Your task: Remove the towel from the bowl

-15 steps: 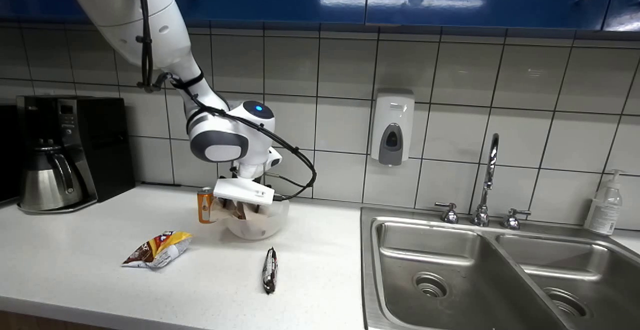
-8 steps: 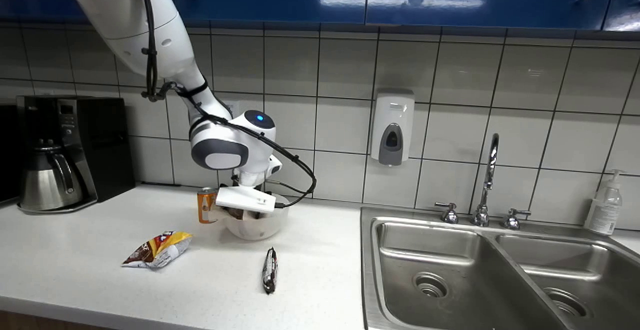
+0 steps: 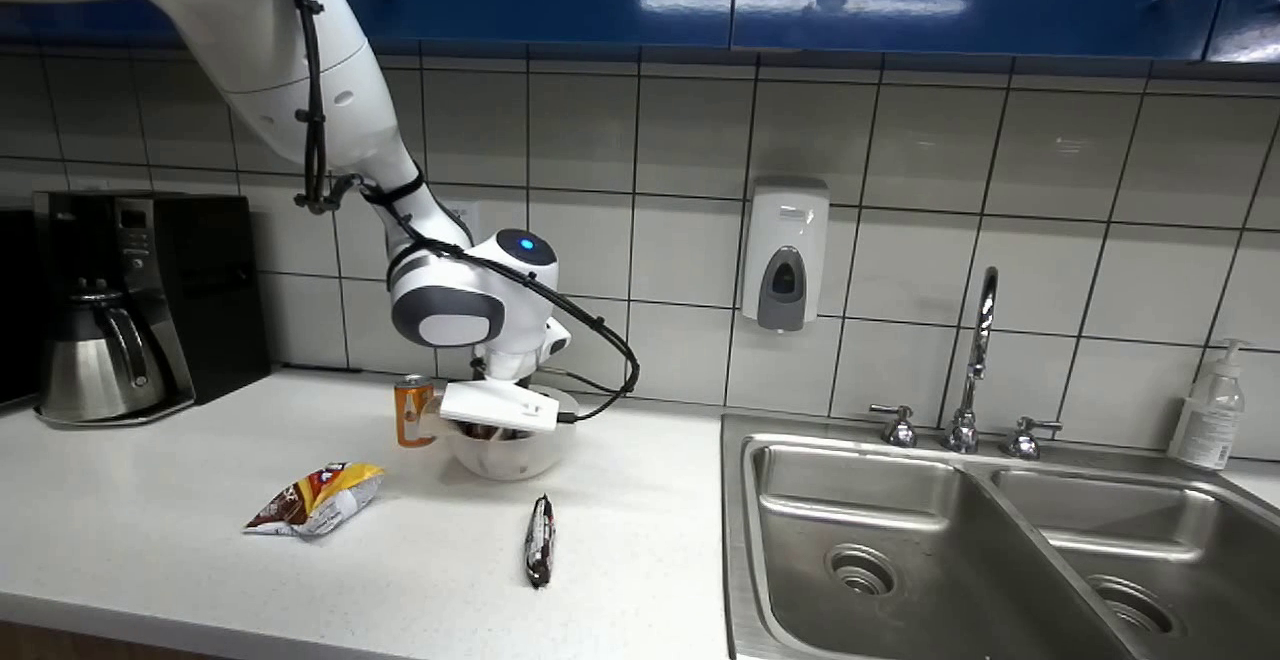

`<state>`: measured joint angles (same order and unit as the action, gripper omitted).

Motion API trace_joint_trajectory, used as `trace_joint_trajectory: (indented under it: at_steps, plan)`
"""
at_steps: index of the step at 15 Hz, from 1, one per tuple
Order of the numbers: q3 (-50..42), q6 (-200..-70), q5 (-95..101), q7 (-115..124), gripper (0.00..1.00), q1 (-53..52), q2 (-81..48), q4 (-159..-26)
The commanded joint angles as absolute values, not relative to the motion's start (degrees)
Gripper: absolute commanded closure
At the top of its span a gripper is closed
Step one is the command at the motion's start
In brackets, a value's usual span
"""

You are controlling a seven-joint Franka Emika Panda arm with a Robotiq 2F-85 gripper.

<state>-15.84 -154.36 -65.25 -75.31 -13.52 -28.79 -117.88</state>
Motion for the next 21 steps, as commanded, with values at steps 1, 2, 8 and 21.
trace_joint_trajectory:
  at_steps: [1, 2, 8, 21]
  plan:
    - [-15.97, -154.12, -65.06, -76.23, 0.65, -13.04, -29.17, -116.63]
    - [-16.01, -154.06, -65.0, -76.26, 0.73, -13.05, -29.05, -116.7]
    - [-17.53, -153.86, -63.24, -74.45, 1.0, -13.57, -27.74, -117.65]
    - [-20.92, -153.59, -64.11, -76.86, 0.98, -13.88, -12.59, -123.5]
